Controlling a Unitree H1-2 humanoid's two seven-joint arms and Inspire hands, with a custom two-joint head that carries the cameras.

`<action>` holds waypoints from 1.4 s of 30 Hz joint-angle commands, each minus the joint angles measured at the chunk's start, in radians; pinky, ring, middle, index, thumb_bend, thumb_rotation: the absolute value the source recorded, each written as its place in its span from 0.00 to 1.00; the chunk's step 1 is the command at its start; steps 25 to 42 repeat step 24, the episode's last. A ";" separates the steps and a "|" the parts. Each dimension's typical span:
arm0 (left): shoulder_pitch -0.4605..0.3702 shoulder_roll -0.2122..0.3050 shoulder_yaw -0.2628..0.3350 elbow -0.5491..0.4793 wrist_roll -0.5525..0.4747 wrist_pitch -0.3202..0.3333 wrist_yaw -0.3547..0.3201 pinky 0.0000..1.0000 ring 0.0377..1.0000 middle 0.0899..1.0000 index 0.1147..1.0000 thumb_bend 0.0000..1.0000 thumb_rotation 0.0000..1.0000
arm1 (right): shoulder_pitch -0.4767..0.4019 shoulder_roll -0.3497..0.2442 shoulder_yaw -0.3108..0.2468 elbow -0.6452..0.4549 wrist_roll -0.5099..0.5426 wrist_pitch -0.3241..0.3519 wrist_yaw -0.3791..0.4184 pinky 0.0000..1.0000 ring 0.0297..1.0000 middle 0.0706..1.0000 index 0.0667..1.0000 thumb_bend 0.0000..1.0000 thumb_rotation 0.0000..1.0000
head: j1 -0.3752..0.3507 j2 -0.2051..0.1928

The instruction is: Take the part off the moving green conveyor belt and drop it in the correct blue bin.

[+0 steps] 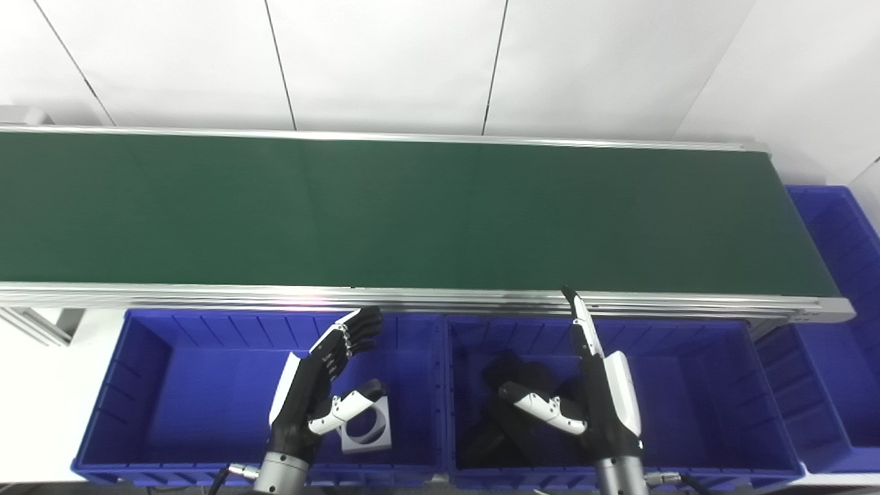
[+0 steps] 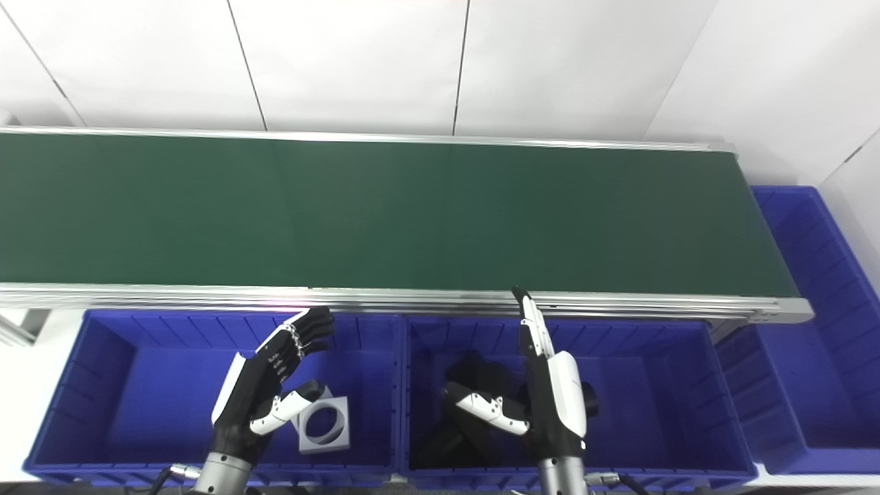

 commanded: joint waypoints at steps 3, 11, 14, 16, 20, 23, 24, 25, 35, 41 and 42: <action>0.006 -0.009 0.009 -0.031 -0.011 -0.033 -0.029 0.78 0.81 0.82 0.79 0.78 0.61 | 0.013 0.000 0.018 -0.033 0.151 -0.103 0.065 0.86 0.92 0.94 0.96 0.98 0.64 | 0.004 -0.006; 0.007 -0.014 0.011 -0.013 0.004 -0.033 -0.024 0.77 0.80 0.81 0.79 0.76 0.58 | 0.020 -0.040 0.051 -0.036 0.311 -0.104 0.220 0.83 0.90 0.93 0.94 1.00 0.63 | 0.027 -0.041; 0.006 -0.019 0.014 -0.003 -0.001 -0.033 -0.027 0.78 0.80 0.81 0.79 0.77 0.58 | 0.025 -0.042 0.048 -0.039 0.331 -0.093 0.251 0.82 0.88 0.91 0.93 1.00 0.62 | 0.033 -0.047; 0.007 -0.021 0.014 -0.003 0.002 -0.033 -0.024 0.78 0.81 0.82 0.79 0.77 0.57 | 0.025 -0.045 0.047 -0.039 0.341 -0.086 0.272 0.82 0.87 0.91 0.94 1.00 0.62 | 0.033 -0.047; 0.005 -0.020 0.006 -0.004 0.031 -0.033 0.005 0.78 0.81 0.82 0.79 0.78 0.59 | 0.026 -0.048 0.040 -0.043 0.345 -0.071 0.301 0.84 0.87 0.90 0.94 0.99 0.63 | 0.036 -0.049; -0.010 -0.017 0.000 0.012 0.026 -0.033 0.005 0.79 0.82 0.83 0.80 0.79 0.59 | 0.025 -0.046 0.034 -0.045 0.336 -0.046 0.312 0.85 0.89 0.92 0.95 0.98 0.64 | 0.036 -0.052; -0.015 -0.014 -0.003 0.016 0.024 -0.033 0.004 0.80 0.83 0.83 0.81 0.78 0.60 | 0.026 -0.045 0.031 -0.045 0.336 -0.040 0.314 0.86 0.90 0.92 0.95 0.97 0.63 | 0.036 -0.052; -0.015 -0.014 -0.003 0.016 0.024 -0.033 0.004 0.80 0.83 0.83 0.81 0.78 0.60 | 0.026 -0.045 0.031 -0.045 0.336 -0.040 0.314 0.86 0.90 0.92 0.95 0.97 0.63 | 0.036 -0.052; -0.015 -0.014 -0.003 0.016 0.024 -0.033 0.004 0.80 0.83 0.83 0.81 0.78 0.60 | 0.026 -0.045 0.031 -0.045 0.336 -0.040 0.314 0.86 0.90 0.92 0.95 0.97 0.63 | 0.036 -0.052; -0.015 -0.014 -0.003 0.016 0.024 -0.033 0.004 0.80 0.83 0.83 0.81 0.78 0.60 | 0.026 -0.045 0.031 -0.045 0.336 -0.040 0.314 0.86 0.90 0.92 0.95 0.97 0.63 | 0.036 -0.052; -0.015 -0.014 -0.003 0.016 0.024 -0.033 0.004 0.80 0.83 0.83 0.81 0.78 0.60 | 0.026 -0.045 0.031 -0.045 0.336 -0.040 0.314 0.86 0.90 0.92 0.95 0.97 0.63 | 0.036 -0.052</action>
